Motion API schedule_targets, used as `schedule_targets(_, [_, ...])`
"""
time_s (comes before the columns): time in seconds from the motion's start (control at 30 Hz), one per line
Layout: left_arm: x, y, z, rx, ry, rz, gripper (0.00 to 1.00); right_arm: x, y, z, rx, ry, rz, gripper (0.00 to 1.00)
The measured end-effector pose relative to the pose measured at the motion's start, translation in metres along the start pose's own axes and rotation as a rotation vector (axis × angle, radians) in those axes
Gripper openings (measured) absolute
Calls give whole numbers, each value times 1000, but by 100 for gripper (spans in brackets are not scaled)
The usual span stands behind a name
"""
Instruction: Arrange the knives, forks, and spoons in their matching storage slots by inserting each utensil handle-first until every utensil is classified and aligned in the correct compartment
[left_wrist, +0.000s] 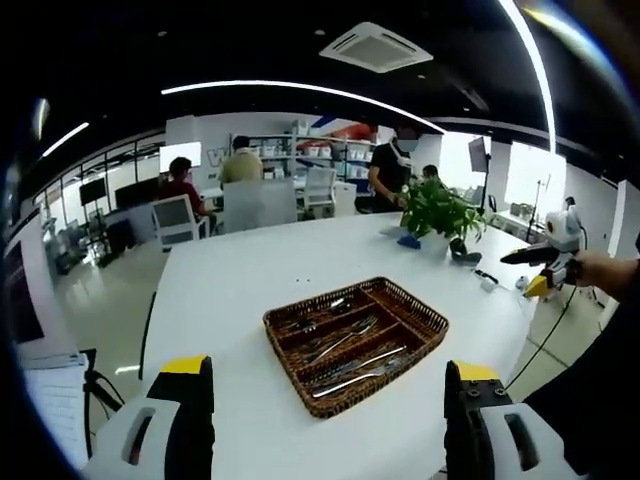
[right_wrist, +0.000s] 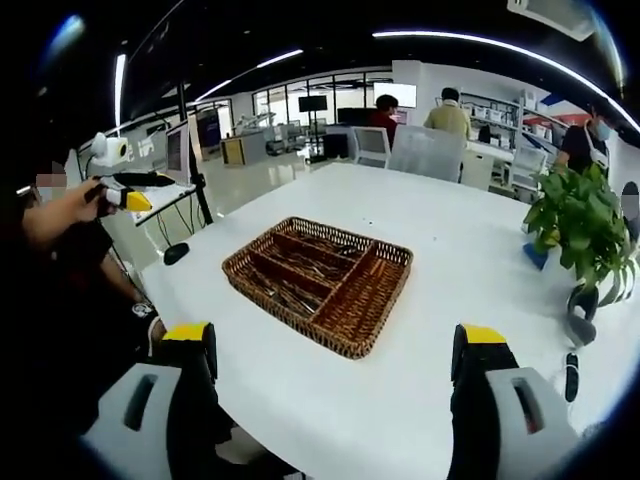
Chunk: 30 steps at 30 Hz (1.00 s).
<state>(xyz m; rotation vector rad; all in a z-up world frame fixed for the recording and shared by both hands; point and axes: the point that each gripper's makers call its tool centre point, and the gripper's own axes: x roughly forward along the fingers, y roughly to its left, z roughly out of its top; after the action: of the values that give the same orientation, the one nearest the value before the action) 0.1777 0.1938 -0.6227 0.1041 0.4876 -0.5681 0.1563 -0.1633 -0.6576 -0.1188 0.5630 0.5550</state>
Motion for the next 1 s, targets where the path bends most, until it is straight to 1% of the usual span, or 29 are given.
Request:
schedule_targets(0.1, [-2, 1, -2, -5, 6, -4, 100, 0, 0, 4, 2, -1, 6, 100])
schedule_targets(0.23, [-4, 4, -3, 1, 15, 8, 100, -2, -5, 7, 1, 12, -2, 100])
schedule_targets(0.4, [-5, 2, 4, -4, 1, 0, 100, -3, -9, 9, -9, 34, -9, 99])
schedule_targets(0.5, [-5, 3, 3, 12, 13, 6, 100, -4, -10, 13, -4, 27, -9, 99])
schedule_targets(0.63, [-5, 3, 1, 5, 14, 5, 100, -5, -10, 16, 35, 14, 1, 99])
schedule_targets(0.9, [-12, 6, 2, -4, 8, 17, 100, -6, -8, 14, 35, 22, -1, 99])
schedule_targets(1.0, [-13, 4, 2, -13, 3, 13, 100, -5, -8, 15, 33, 14, -2, 99])
